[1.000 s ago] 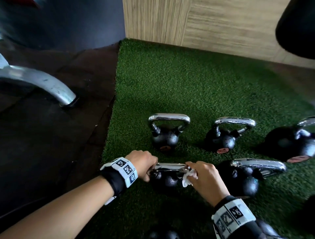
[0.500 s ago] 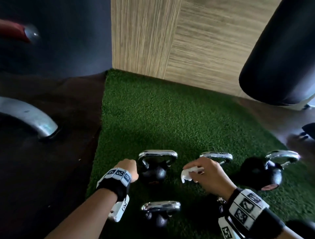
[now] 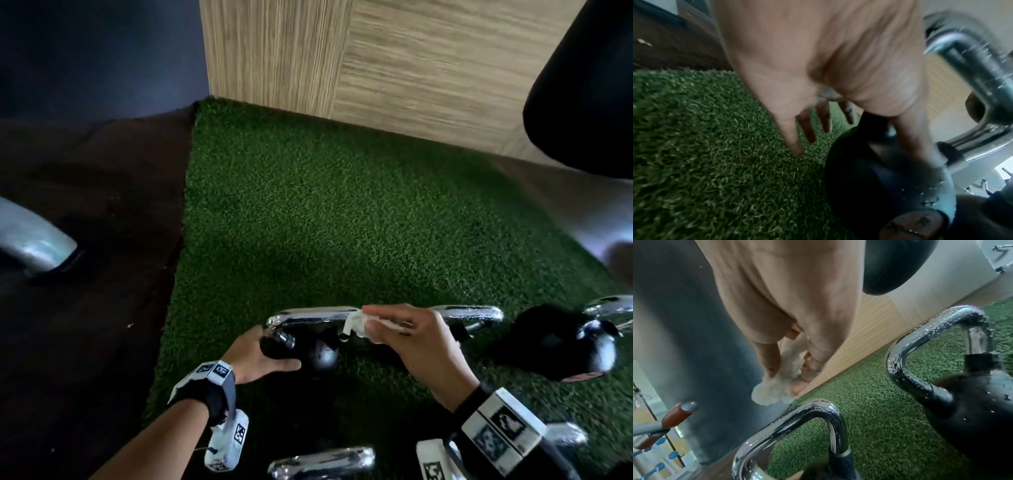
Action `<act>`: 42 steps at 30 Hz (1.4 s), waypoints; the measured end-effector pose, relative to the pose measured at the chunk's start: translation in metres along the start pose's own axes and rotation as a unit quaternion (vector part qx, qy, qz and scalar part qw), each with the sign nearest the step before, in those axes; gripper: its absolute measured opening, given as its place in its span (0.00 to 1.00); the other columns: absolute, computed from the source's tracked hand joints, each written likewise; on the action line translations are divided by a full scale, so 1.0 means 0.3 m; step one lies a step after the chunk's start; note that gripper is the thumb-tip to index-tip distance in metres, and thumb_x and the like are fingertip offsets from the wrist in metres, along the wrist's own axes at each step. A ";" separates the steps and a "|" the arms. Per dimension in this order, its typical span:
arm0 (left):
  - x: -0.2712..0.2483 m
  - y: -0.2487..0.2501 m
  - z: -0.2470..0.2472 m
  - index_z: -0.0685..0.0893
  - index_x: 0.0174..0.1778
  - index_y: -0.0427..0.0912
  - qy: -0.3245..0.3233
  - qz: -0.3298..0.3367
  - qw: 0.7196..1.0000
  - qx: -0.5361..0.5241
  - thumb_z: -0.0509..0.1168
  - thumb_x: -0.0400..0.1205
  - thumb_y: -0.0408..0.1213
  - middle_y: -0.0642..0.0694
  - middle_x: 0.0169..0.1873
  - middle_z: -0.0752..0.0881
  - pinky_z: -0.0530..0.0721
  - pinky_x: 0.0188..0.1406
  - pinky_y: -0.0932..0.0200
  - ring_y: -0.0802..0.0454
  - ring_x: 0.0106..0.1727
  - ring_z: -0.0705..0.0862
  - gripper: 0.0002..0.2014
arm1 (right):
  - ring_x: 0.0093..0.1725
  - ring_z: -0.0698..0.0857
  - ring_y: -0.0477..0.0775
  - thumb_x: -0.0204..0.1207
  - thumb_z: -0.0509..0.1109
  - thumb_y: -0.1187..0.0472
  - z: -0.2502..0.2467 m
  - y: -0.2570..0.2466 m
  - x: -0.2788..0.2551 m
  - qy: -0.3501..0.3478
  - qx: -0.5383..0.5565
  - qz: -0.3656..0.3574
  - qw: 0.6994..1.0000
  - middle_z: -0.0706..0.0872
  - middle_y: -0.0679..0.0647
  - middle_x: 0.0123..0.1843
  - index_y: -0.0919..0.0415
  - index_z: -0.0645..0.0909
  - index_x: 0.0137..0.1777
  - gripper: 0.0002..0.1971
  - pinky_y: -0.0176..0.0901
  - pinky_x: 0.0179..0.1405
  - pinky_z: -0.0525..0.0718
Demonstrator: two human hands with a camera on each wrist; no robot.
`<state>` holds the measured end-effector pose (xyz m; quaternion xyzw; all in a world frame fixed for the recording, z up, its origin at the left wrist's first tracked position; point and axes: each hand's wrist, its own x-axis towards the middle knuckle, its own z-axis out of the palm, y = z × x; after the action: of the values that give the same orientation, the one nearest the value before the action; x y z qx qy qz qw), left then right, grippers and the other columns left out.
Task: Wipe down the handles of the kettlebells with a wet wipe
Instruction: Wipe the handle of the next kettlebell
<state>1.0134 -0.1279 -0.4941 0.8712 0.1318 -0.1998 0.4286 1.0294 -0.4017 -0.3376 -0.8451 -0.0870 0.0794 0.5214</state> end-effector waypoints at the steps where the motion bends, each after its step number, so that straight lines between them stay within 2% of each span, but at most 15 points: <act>1: 0.018 -0.003 0.009 0.87 0.60 0.59 -0.001 0.003 1.000 -0.024 0.81 0.55 0.72 0.63 0.56 0.89 0.78 0.58 0.74 0.65 0.61 0.85 0.38 | 0.53 0.90 0.38 0.73 0.82 0.57 0.005 0.007 0.011 -0.001 -0.052 -0.018 0.999 0.92 0.38 0.53 0.38 0.93 0.50 0.10 0.31 0.54 0.85; 3: 0.043 -0.014 0.035 0.90 0.46 0.65 0.001 0.015 0.999 -0.051 0.79 0.52 0.75 0.73 0.43 0.90 0.74 0.47 0.84 0.80 0.50 0.83 0.30 | 0.54 0.89 0.35 0.72 0.83 0.60 0.020 0.009 0.035 -0.005 -0.096 -0.059 0.994 0.91 0.35 0.53 0.40 0.93 0.50 0.12 0.26 0.54 0.81; 6: 0.060 -0.023 0.058 0.90 0.39 0.73 -0.007 0.046 0.996 -0.078 0.79 0.57 0.73 0.80 0.40 0.88 0.72 0.44 0.89 0.87 0.46 0.82 0.19 | 0.54 0.89 0.34 0.71 0.83 0.64 0.058 -0.007 0.060 0.001 -0.139 -0.119 0.983 0.91 0.35 0.52 0.44 0.94 0.50 0.13 0.21 0.53 0.79; 8: 0.069 -0.027 0.061 0.87 0.46 0.80 -0.013 0.074 0.992 -0.097 0.81 0.61 0.69 0.85 0.45 0.85 0.70 0.49 0.90 0.89 0.52 0.80 0.19 | 0.53 0.88 0.33 0.69 0.84 0.65 0.082 -0.024 0.079 0.009 -0.162 -0.152 0.975 0.91 0.34 0.51 0.46 0.93 0.52 0.15 0.19 0.53 0.79; 10: 0.080 -0.028 0.070 0.85 0.63 0.74 -0.007 0.100 0.986 -0.130 0.83 0.65 0.63 0.83 0.56 0.84 0.70 0.60 0.88 0.85 0.61 0.80 0.29 | 0.51 0.88 0.32 0.68 0.84 0.66 0.102 -0.039 0.097 0.014 -0.184 -0.167 0.969 0.91 0.35 0.49 0.49 0.92 0.53 0.16 0.19 0.53 0.79; 12: 0.086 -0.021 0.077 0.83 0.72 0.65 -0.007 0.110 0.980 -0.168 0.83 0.68 0.59 0.76 0.63 0.85 0.71 0.68 0.81 0.79 0.66 0.80 0.34 | 0.50 0.88 0.33 0.69 0.83 0.68 0.126 -0.043 0.111 0.012 -0.208 -0.181 0.961 0.91 0.38 0.50 0.52 0.92 0.52 0.14 0.24 0.53 0.82; 18: 0.107 -0.027 0.089 0.83 0.74 0.58 -0.018 0.128 0.968 -0.213 0.85 0.71 0.49 0.67 0.70 0.84 0.73 0.73 0.74 0.71 0.73 0.79 0.34 | 0.43 0.87 0.47 0.76 0.75 0.71 0.204 -0.053 0.135 -0.029 -0.249 -0.239 0.938 0.86 0.50 0.52 0.59 0.93 0.53 0.10 0.37 0.44 0.87; 22: 0.128 -0.045 0.097 0.83 0.74 0.60 -0.038 0.131 0.965 -0.225 0.84 0.70 0.54 0.63 0.69 0.86 0.76 0.78 0.57 0.66 0.72 0.82 0.35 | 0.45 0.85 0.52 0.76 0.77 0.71 0.205 -0.042 0.138 -0.063 -0.268 -0.249 0.929 0.87 0.51 0.50 0.60 0.93 0.51 0.08 0.43 0.40 0.86; 26: 0.151 -0.074 0.111 0.77 0.76 0.71 -0.040 0.126 0.963 -0.235 0.85 0.67 0.60 0.66 0.66 0.87 0.77 0.76 0.63 0.66 0.72 0.83 0.41 | 0.44 0.85 0.52 0.68 0.79 0.78 0.152 -0.023 0.120 -0.043 -0.315 -0.221 0.922 0.87 0.48 0.47 0.58 0.93 0.44 0.14 0.49 0.38 0.88; 31: 0.164 -0.087 0.119 0.75 0.76 0.72 -0.052 0.118 0.963 -0.235 0.85 0.66 0.61 0.67 0.67 0.87 0.74 0.78 0.55 0.67 0.71 0.83 0.42 | 0.45 0.85 0.57 0.73 0.72 0.76 0.164 -0.004 0.119 0.001 -0.308 -0.181 0.934 0.86 0.52 0.44 0.64 0.91 0.43 0.09 0.55 0.42 0.87; 34: 0.163 -0.082 0.121 0.73 0.76 0.76 -0.053 0.121 0.966 -0.221 0.83 0.66 0.64 0.71 0.66 0.86 0.74 0.73 0.61 0.71 0.69 0.82 0.42 | 0.45 0.87 0.49 0.71 0.75 0.78 0.156 0.003 0.103 0.022 -0.290 -0.206 0.934 0.87 0.48 0.45 0.59 0.92 0.43 0.13 0.46 0.41 0.89; 36: 0.159 -0.077 0.121 0.71 0.76 0.78 -0.057 0.123 0.967 -0.217 0.82 0.66 0.66 0.73 0.66 0.85 0.73 0.70 0.66 0.74 0.68 0.82 0.42 | 0.41 0.88 0.40 0.71 0.76 0.77 0.113 0.041 0.104 0.063 -0.272 -0.199 0.939 0.89 0.45 0.45 0.57 0.92 0.40 0.13 0.32 0.42 0.88; 38: 0.156 -0.072 0.121 0.71 0.76 0.78 -0.058 0.124 0.966 -0.220 0.82 0.66 0.66 0.74 0.66 0.84 0.73 0.70 0.66 0.74 0.69 0.81 0.42 | 0.40 0.88 0.39 0.69 0.78 0.78 0.077 0.090 0.117 0.097 -0.275 -0.166 0.942 0.91 0.48 0.45 0.59 0.93 0.43 0.13 0.19 0.46 0.82; 40: 0.151 -0.069 0.119 0.72 0.76 0.77 -0.055 0.126 0.965 -0.221 0.82 0.66 0.66 0.74 0.67 0.84 0.73 0.71 0.67 0.75 0.69 0.81 0.42 | 0.42 0.90 0.41 0.67 0.79 0.80 0.063 0.129 0.127 0.111 -0.275 -0.137 0.945 0.92 0.49 0.46 0.62 0.93 0.47 0.14 0.16 0.50 0.79; 42: 0.148 -0.065 0.117 0.72 0.77 0.75 -0.057 0.130 0.965 -0.221 0.82 0.67 0.64 0.74 0.68 0.83 0.73 0.71 0.70 0.74 0.70 0.80 0.41 | 0.44 0.90 0.38 0.67 0.79 0.79 0.069 0.152 0.126 0.119 -0.258 -0.137 0.949 0.93 0.48 0.47 0.61 0.93 0.48 0.15 0.16 0.51 0.79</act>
<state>1.0365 -0.1417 -0.5475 0.7515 0.0339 -0.1575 0.6398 1.0646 -0.3952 -0.3891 -0.9340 -0.1564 -0.1191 0.2983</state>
